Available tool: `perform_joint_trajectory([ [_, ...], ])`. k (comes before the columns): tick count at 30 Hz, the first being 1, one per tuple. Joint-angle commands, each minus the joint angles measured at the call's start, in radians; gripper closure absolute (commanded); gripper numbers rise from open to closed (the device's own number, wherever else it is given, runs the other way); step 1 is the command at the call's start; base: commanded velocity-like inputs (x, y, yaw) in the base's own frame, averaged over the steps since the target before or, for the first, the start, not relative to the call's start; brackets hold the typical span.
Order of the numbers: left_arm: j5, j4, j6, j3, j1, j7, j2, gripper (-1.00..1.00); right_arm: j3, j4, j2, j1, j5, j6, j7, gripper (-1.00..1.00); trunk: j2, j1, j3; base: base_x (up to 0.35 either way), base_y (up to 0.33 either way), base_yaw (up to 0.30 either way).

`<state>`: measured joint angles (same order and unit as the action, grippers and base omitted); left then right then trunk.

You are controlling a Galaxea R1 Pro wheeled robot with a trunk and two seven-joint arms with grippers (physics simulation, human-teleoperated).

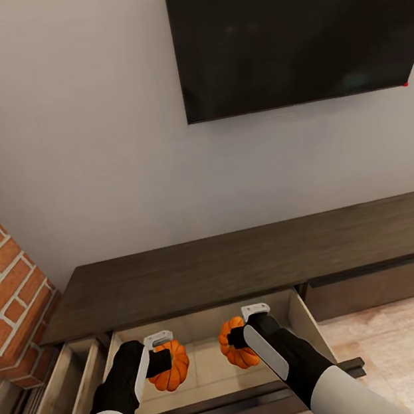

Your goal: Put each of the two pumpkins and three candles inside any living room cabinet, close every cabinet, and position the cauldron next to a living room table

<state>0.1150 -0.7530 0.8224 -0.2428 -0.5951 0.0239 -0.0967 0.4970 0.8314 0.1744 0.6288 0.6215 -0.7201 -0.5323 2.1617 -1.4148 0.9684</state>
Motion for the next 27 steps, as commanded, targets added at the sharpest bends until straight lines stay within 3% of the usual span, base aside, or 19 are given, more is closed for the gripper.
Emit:
perform_joint_trajectory([
  [1, 0.001, 0.0, 0.0, 0.0, 0.0, -0.002, 0.0, 1.0, 0.0, 0.0, 0.0, 0.0, 0.0, 0.001, 0.0, 1.0, 0.007, -0.004, 0.003, 0.0, 0.0, 0.0],
  [19, 0.0, 0.0, -0.057, 0.0, 0.0, -0.002, 0.0, 1.0, 0.0, -0.016, 0.0, 0.0, -0.004, 0.007, 0.0, 1.0, 0.133, -0.073, 0.06, 0.0, 0.0, 0.0],
  [27, 0.0, 0.0, -0.057, 0.0, 0.0, -0.003, 0.0, 1.0, 0.001, -0.03, 0.0, 0.0, -0.005, 0.064, 0.0, 1.0, 0.189, -0.104, 0.085, 0.0, 0.0, 0.0],
])
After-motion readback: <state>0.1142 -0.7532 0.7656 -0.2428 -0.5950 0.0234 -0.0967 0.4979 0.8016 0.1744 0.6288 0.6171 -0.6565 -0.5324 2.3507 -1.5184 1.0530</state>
